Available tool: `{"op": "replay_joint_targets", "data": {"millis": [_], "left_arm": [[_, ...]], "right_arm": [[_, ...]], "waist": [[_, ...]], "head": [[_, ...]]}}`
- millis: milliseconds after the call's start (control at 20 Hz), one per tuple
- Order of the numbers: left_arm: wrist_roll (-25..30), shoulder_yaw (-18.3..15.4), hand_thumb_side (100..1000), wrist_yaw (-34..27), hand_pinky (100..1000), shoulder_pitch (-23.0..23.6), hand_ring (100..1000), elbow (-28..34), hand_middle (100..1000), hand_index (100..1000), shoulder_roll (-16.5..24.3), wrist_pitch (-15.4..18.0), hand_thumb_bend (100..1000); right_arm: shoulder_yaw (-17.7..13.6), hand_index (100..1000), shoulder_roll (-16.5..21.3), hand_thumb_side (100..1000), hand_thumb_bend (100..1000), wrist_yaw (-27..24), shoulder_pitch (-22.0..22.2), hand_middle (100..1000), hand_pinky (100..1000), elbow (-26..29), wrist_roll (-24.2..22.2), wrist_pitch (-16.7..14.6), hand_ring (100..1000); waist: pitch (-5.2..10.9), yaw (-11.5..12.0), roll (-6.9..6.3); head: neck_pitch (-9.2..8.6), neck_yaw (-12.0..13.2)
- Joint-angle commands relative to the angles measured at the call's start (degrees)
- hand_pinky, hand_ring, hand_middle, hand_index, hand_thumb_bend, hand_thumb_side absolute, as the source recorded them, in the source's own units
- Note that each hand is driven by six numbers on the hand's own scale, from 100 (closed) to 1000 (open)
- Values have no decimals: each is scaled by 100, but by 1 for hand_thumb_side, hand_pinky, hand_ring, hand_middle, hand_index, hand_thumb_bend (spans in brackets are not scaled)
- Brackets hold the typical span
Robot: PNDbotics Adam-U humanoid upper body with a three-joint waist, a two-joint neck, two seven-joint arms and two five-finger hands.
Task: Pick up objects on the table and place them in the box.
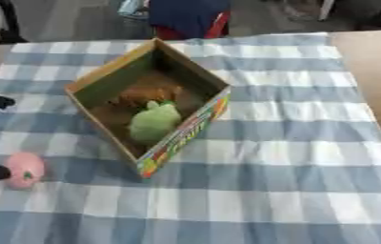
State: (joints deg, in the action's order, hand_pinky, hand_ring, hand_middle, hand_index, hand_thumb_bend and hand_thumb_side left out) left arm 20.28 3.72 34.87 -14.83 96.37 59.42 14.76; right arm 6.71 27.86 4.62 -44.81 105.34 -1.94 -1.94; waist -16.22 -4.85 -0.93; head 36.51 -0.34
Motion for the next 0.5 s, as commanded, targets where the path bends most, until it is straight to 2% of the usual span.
{"op": "replay_joint_targets", "data": {"millis": [50,250,500], "left_arm": [[149,-2,698,43,550,-104,853,-59,782,950,119,65,741],[375,96,670,-9,541,-213,846,-134,769,936,54,166,743],[528,219,603,151,513,-370,829,-250,744,911,-19,229,680]], "right_arm": [[-67,936,51,849,100,-35,-93,705,700,125,25,9,774],[-62,935,31,850,100,-36,-110,705,700,119,26,11,774],[-54,934,9,851,100,-39,-127,704,700,118,15,6,774]], "waist": [[88,-4,2],[82,-20,17],[72,-44,26]], "head": [[47,-65],[37,-60],[24,-28]]}}
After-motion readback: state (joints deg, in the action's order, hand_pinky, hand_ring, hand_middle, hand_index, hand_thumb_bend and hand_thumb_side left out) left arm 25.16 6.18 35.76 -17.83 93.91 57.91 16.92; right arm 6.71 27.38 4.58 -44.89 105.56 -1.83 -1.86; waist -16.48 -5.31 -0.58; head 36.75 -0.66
